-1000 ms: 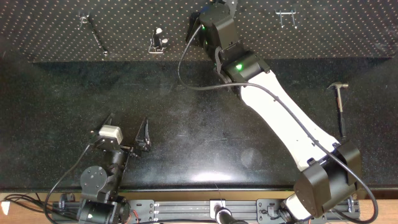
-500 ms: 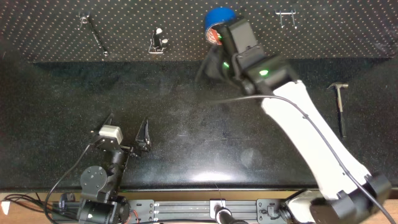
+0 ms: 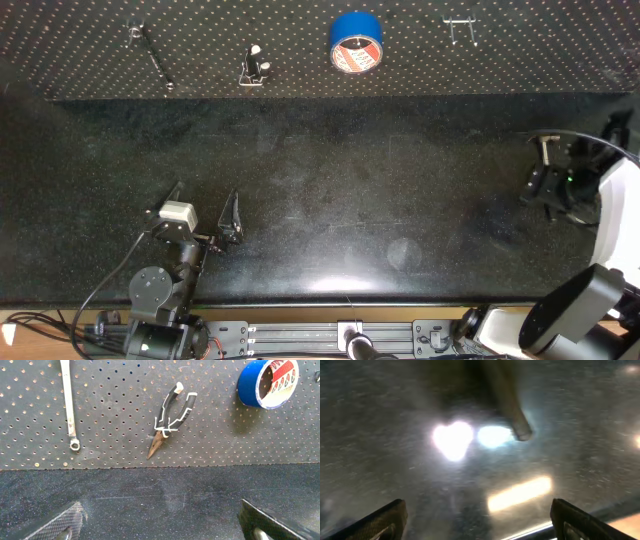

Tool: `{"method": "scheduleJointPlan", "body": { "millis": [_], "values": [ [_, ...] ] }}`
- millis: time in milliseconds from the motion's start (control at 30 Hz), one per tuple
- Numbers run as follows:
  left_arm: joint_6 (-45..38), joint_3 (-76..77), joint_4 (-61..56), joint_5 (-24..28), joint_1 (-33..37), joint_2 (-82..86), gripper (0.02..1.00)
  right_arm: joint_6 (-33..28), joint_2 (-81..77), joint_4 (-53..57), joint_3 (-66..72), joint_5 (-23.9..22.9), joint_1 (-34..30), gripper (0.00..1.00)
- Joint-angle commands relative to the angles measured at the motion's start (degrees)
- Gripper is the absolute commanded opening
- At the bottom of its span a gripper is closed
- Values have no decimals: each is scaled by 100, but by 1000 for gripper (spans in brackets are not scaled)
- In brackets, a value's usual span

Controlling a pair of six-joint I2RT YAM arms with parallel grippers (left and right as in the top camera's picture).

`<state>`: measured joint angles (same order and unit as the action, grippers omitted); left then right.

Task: Place Tools Onto Pegboard

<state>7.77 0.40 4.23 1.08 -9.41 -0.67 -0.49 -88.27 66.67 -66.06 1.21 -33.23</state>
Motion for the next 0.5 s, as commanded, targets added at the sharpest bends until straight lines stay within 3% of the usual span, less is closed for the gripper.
{"method": "scheduleJointPlan", "body": {
  "millis": [33,100,267,367,500],
  "values": [
    [31,-9,35,-63,13,46,1000,-2170,24,-164,177,-848,173,950],
    [33,-9,35,-63,13,48,1000,-2627,-59,-306,199,-1515,251,969],
    [33,-9,35,-63,13,48,1000,-2857,-1178,-1333,146,-1464,203,993],
    [33,-9,35,-63,13,46,1000,-2850,-1475,-1368,-127,-435,61,993],
    [33,-9,35,-63,13,48,1000,-2745,-1478,-1519,-199,186,-127,993]
  ]
}}
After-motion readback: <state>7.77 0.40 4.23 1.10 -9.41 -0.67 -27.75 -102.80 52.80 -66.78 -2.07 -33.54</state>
